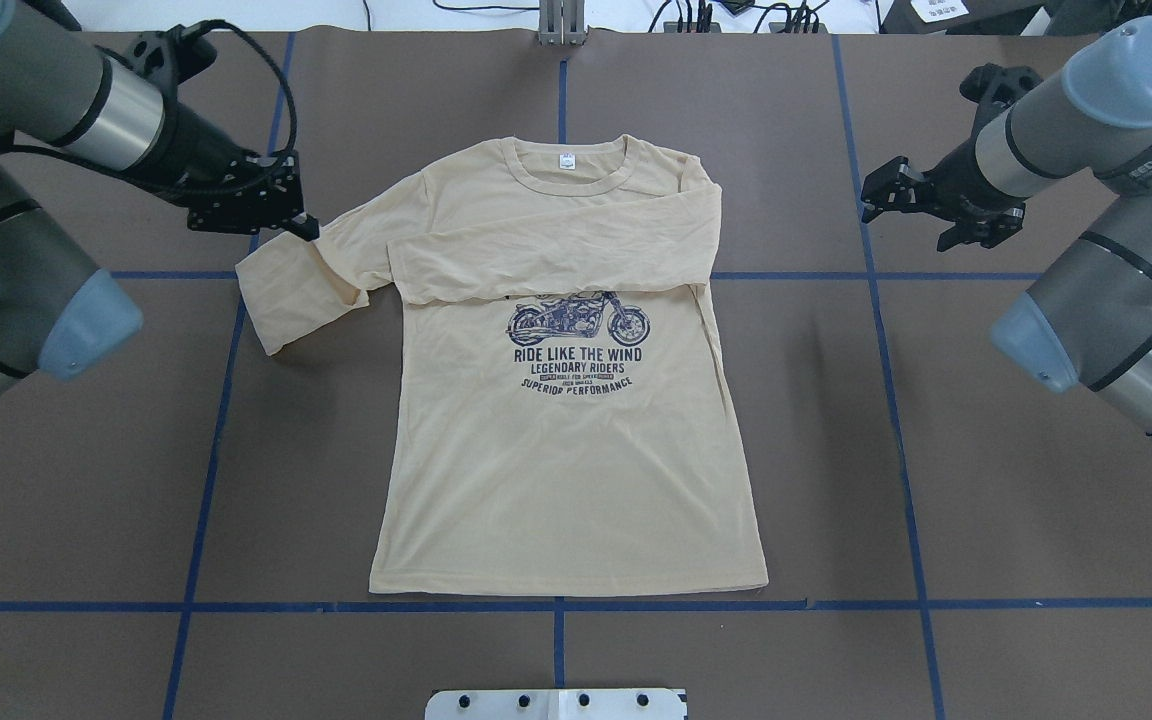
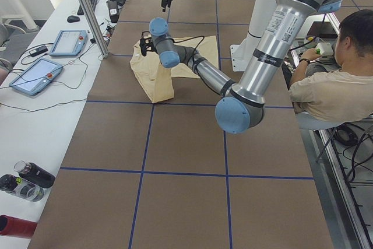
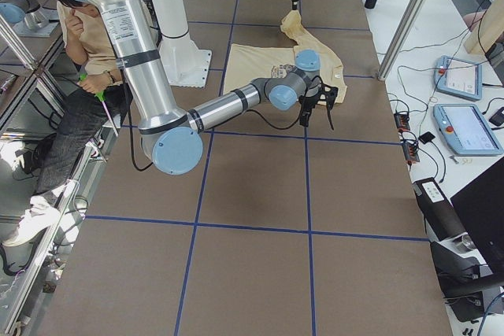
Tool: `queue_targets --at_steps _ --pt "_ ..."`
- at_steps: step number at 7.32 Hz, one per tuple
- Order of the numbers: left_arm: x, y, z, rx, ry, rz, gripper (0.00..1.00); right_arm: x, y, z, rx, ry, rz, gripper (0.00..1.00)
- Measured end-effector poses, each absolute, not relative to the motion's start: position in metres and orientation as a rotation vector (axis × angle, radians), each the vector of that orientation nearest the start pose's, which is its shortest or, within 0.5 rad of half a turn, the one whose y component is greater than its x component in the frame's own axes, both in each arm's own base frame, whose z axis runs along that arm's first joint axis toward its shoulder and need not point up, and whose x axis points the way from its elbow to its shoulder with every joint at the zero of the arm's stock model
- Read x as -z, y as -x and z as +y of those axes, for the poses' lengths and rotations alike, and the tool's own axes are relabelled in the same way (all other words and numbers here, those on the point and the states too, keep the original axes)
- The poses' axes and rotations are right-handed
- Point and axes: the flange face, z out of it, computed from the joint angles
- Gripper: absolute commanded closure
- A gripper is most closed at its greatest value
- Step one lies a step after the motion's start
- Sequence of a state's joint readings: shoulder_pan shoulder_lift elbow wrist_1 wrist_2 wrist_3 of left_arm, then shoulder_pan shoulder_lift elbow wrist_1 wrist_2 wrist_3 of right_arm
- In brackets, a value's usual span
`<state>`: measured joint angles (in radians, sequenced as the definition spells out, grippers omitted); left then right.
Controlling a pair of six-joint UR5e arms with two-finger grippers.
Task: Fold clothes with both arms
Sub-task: 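Fold the grasped sleeve with the left gripper across the shirt toward the collar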
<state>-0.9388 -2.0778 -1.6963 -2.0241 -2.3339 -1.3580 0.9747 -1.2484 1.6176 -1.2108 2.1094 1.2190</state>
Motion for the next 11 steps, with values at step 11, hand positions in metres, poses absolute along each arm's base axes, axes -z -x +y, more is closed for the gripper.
queue_targets --at_steps 11 --pt "-0.04 -0.521 -0.557 0.327 -0.148 1.284 1.0 -0.446 0.27 -0.57 -0.401 -0.038 -0.848 0.01"
